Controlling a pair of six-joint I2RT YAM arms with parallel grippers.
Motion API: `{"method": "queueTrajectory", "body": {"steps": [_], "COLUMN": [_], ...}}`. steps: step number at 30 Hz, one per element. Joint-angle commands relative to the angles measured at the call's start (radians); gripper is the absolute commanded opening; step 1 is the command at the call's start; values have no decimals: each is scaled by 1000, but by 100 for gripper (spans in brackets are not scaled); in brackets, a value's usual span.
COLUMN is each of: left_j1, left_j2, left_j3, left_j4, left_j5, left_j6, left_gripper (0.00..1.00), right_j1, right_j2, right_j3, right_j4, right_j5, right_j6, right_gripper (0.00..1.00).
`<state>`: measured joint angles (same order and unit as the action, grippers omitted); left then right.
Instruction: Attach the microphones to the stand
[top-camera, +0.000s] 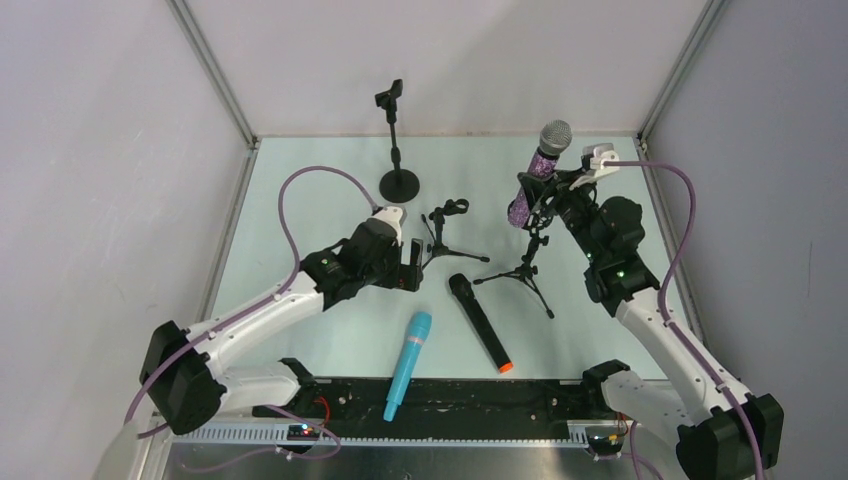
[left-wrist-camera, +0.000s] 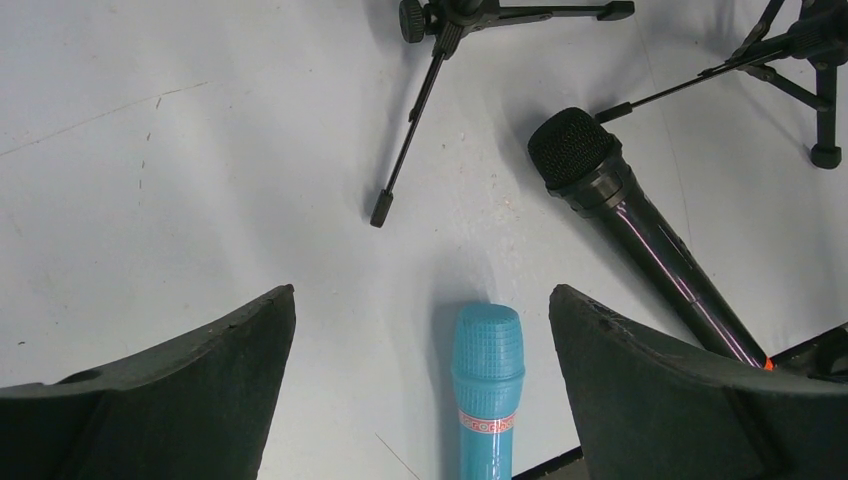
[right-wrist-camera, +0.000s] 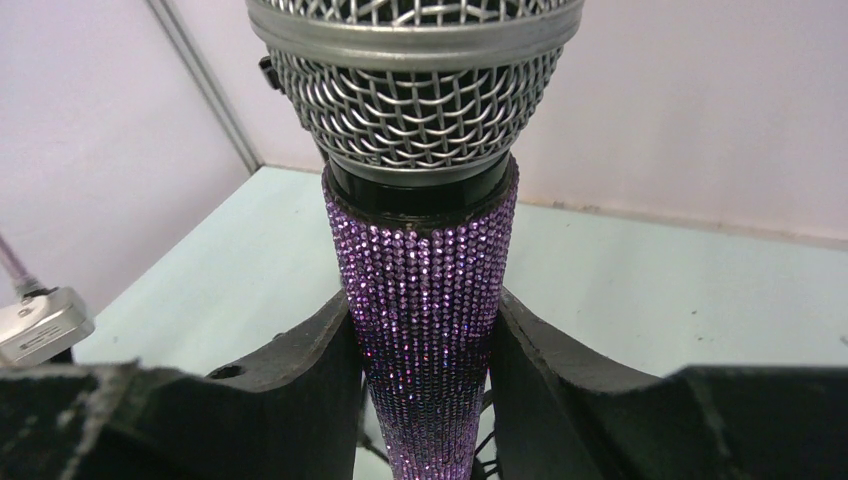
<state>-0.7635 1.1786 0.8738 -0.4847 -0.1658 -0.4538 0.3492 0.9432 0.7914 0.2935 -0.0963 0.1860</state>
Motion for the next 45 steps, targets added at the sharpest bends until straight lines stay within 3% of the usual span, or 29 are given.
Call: {"method": "queueTrajectory", "body": {"steps": [1,16,28,45], "left_j1": [2,1,-3,-9], "left_j2": [17,18,-5,16], "left_j3": [25,28,8,10], "left_j4": [1,2,2,3], "left_j5": [3,49,62,74], "left_j6": [-32,-79,-98,-91], "left_gripper": [100,100,100,100], "right_j1": [-4,-6,-11,-14], "right_j2": [12,75,125,164], "right_j3": [42,42,11,-32], "right_j4": [152,223,317,293], "right_j5": [76,160,186,186], "right_j6": [-83,-228,-218,-201], "right_gripper": [0,0,0,0]}}
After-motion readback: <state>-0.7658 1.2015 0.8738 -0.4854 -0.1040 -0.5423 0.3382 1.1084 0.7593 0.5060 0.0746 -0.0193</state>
